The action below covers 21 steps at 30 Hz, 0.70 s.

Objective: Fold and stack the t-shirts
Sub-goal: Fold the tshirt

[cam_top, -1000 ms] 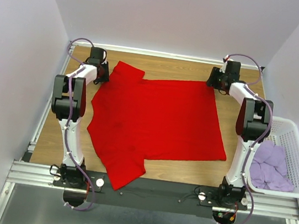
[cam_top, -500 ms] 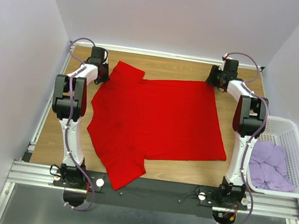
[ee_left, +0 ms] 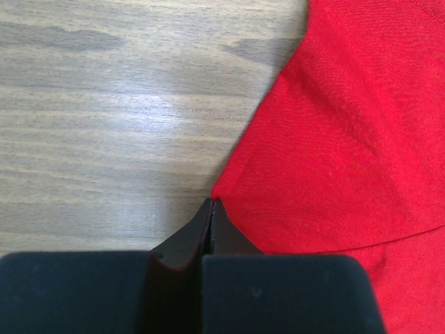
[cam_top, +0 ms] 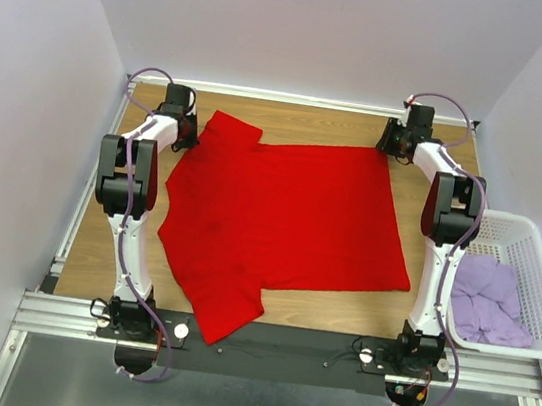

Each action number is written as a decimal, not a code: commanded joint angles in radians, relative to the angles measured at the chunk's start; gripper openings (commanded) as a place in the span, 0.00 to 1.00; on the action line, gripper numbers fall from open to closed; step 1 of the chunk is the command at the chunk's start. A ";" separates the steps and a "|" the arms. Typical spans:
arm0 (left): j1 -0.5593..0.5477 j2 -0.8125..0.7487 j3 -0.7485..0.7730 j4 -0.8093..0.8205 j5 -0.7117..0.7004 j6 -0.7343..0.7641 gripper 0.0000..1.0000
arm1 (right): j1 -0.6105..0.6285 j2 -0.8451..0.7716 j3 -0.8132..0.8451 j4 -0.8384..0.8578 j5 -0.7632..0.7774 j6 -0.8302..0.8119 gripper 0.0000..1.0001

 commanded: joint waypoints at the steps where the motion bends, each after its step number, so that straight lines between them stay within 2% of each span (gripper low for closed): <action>1: -0.007 0.052 0.000 -0.053 0.010 0.001 0.00 | -0.001 0.065 0.015 -0.122 -0.024 -0.010 0.45; 12: -0.007 0.052 -0.005 -0.050 0.011 0.010 0.00 | 0.001 0.114 0.072 -0.205 -0.006 -0.069 0.34; 18: -0.007 0.055 0.001 -0.050 0.008 0.024 0.00 | 0.001 0.133 0.104 -0.222 0.014 -0.086 0.20; 19: -0.007 0.053 0.006 -0.052 0.011 0.028 0.00 | 0.001 0.136 0.109 -0.225 0.019 -0.086 0.11; 21: -0.007 0.058 0.015 -0.056 0.025 0.034 0.00 | -0.001 0.134 0.127 -0.226 0.030 -0.086 0.03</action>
